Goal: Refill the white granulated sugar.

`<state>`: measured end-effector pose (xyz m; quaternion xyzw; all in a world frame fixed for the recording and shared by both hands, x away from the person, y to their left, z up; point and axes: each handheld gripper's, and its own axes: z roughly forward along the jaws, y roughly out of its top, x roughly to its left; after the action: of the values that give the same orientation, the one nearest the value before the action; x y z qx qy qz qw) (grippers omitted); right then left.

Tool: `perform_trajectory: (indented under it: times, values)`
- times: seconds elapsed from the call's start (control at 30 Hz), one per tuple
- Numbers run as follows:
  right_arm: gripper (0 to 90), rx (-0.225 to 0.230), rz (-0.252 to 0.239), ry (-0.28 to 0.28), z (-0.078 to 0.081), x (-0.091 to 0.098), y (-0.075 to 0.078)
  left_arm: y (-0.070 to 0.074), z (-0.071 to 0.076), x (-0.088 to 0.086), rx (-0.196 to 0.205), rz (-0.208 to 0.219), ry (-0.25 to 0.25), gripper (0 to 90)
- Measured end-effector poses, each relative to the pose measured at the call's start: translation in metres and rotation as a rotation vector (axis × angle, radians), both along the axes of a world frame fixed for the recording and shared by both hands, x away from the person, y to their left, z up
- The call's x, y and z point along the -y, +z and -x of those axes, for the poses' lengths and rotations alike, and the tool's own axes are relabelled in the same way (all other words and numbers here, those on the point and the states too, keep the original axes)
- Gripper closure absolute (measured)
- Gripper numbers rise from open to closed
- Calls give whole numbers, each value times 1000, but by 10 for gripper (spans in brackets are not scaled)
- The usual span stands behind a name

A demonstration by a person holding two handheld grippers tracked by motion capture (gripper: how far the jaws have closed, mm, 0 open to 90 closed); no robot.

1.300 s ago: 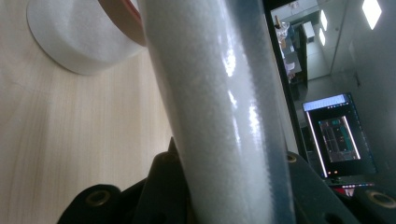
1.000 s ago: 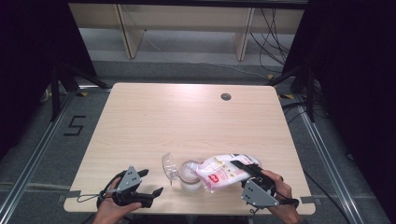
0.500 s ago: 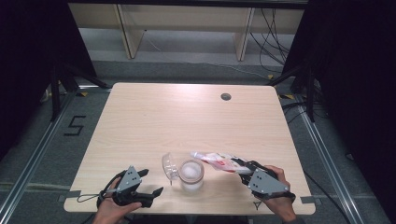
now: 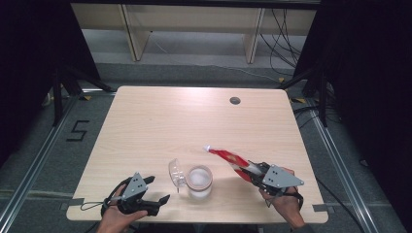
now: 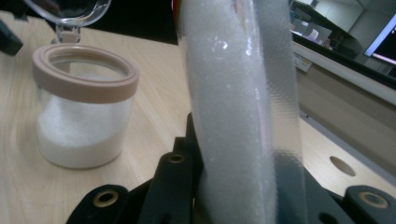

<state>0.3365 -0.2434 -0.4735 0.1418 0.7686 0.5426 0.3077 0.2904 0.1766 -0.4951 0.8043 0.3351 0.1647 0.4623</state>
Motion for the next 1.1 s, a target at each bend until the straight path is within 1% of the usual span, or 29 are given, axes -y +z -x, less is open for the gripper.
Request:
perform_trajectory:
  times: [0.07, 0.1, 0.13, 0.17, 0.23, 0.3, 0.33, 0.37, 0.4, 0.43, 0.47, 0.5, 0.53, 0.57, 0.6, 0.63, 0.7, 0.73, 0.77, 0.8, 0.83, 0.87, 0.93, 0.97, 1.03, 1.07, 1.1]
  values:
    - [792, -16, -37, -6, -5, 2, -3, 0, 0, 1, -1, 9, 4, 170]
    - [791, -34, -45, -6, -6, 3, -4, 0, 0, -1, -1, -4, 0, 169]
    - [792, -43, -49, -15, -8, 3, -6, 0, 0, -1, -2, -2, 1, 169]
    - [792, -44, -69, -25, -10, 3, -9, 0, 0, -1, 0, -1, 2, 169]
    - [792, -54, -59, -17, -12, 5, -11, 0, 0, -1, 0, 2, -3, 169]
    - [793, -60, -40, -38, -12, 5, -13, 1, 0, -1, 2, 0, -8, 169]
    - [793, -66, -52, -48, -12, 5, -15, 0, 0, -1, 4, 1, -7, 169]
    - [793, -79, -54, -41, -12, 6, -15, 1, 0, -1, 5, 1, -7, 170]
    - [793, -80, -59, -45, -11, 6, -15, 1, 0, -1, 6, 0, -8, 170]
    - [792, -73, -55, -47, -11, 6, -14, 0, 0, 0, 4, 17, 0, 170]
    - [791, -84, -56, -56, -11, 6, -15, 0, 0, 0, 3, 18, 1, 169]
    - [789, -98, -41, -63, -10, 7, -15, 0, 0, 0, 3, 18, 2, 169]
    - [789, -98, -35, -69, -10, 8, -14, 0, 0, -1, 11, 10, -3, 170]
    - [789, -95, -30, -72, -10, 9, -14, 1, -1, -3, 20, -12, -16, 170]
    - [788, -83, -15, -77, -11, 12, -12, 1, -1, -3, 21, -11, -14, 169]
    - [788, -118, -44, -102, -9, 12, -12, 1, -1, -2, 22, -7, -15, 170]
    - [784, -116, -60, -109, -9, 15, -12, 1, -1, -2, 21, -11, -15, 173]
    - [783, -116, -64, -115, -9, 16, -12, 0, 0, -1, 4, 5, -2, 173]
    - [782, -94, -38, -107, -10, 20, -10, 0, 0, -1, 4, 5, -2, 173]
    - [782, -131, -55, -123, -7, 19, -11, 0, -1, -1, 10, 0, -5, 173]
    - [782, -121, -49, -128, -7, 21, -10, 1, -1, -2, 20, -12, -15, 173]
    - [782, -132, -48, -129, -6, 22, -9, 1, -1, -2, 19, -13, -14, 173]
    - [782, -131, -62, -144, -6, 25, -9, 1, -1, -2, 21, -9, -14, 173]
    - [782, -126, -55, -144, -5, 26, -9, 1, -1, -2, 22, -10, -16, 173]
    - [783, -142, -67, -152, -4, 29, -9, 1, -1, -2, 22, 0, -14, 173]
    - [784, -146, -77, -161, -4, 30, -9, 1, -1, -2, 20, -9, -17, 173]
    - [784, -153, -76, -162, -3, 31, -9, 1, -1, -2, 19, -9, -16, 173]
